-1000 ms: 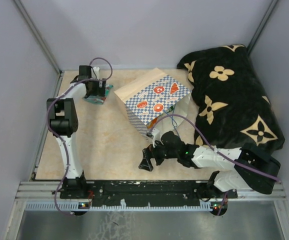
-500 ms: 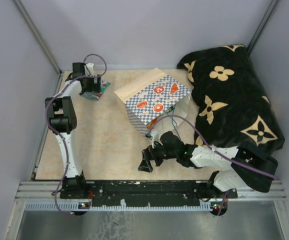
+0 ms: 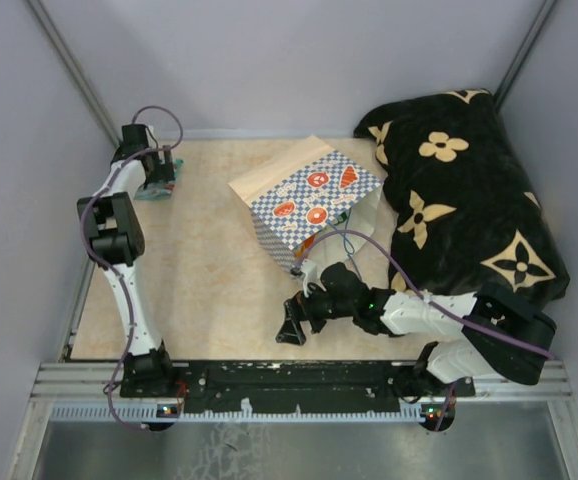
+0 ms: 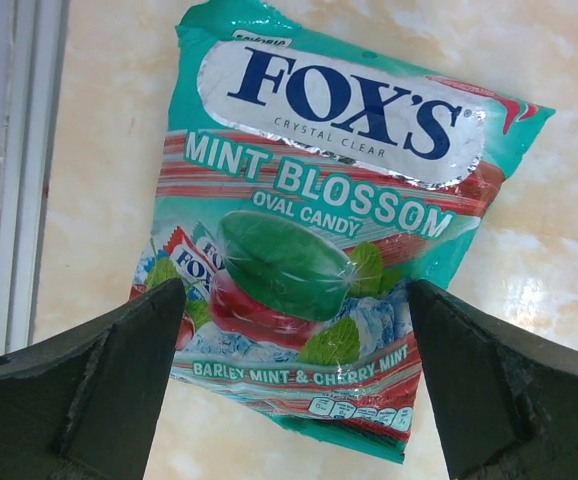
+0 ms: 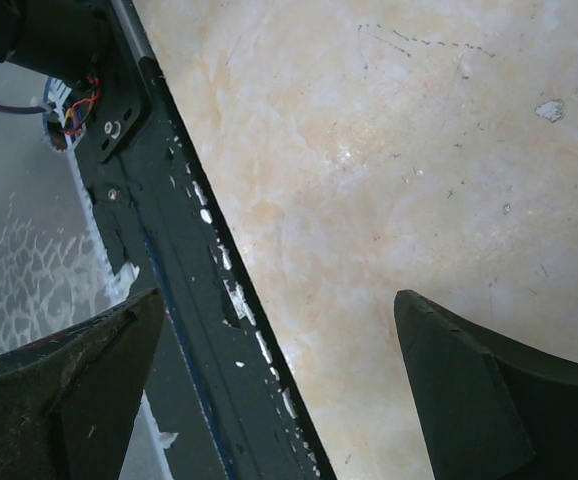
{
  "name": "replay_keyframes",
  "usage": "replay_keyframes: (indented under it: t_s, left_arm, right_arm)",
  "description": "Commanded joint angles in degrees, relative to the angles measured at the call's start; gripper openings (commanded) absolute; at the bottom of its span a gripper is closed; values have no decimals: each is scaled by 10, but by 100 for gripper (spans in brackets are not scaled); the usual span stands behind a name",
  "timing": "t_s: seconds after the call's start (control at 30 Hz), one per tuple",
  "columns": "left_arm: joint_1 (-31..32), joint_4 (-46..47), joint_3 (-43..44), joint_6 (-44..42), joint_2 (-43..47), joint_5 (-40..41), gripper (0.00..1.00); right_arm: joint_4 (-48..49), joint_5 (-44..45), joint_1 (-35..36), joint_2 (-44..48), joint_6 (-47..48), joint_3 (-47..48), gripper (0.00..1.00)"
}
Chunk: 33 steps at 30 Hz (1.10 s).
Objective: Take the snacks out of the paper bag
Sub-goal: Move the snack to the corner of the board, then take out the snack from the paper bag.
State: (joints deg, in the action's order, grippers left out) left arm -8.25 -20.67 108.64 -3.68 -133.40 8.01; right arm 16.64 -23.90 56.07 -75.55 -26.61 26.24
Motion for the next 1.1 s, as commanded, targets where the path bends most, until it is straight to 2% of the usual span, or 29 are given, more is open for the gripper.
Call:
replay_keyframes:
  t_s: [0.0,0.23,0.37,0.47,0.53,0.63,0.73,0.93,1.0,1.07]
  left_arm:
    - [-4,-43,37,-11,-44,48,99]
    - [-6,-80,122,-11,-95,21,99]
    - [-3,-61,104,0,-30,-35,99]
    - [9,-26,51,13,54,-84,100]
    - [23,8,-20,37,126,-93,100]
    - [64,83,-137,73,231,-96,100]
    - [136,133,-221,65,304,-56,100]
    - [240,186,-346,71,414,5,100]
    - [258,205,-388,90,450,-4,100]
    - [274,237,-433,104,492,-38,100]
  right_arm:
    - [17,-14,-4,14,10,-1,99]
    - [3,-7,-4,41,14,-12,99]
    - [-6,2,-3,63,16,-20,99]
    - [-10,9,-3,74,22,-24,99]
    - [-10,12,-3,79,23,-23,99]
    - [-11,17,-3,95,22,-21,99]
    - [-49,55,-3,125,31,-16,99]
    - [-144,183,-7,281,24,-27,99]
    - [-153,183,-34,334,-12,-39,99]
    - [-153,147,-88,373,-54,-54,99]
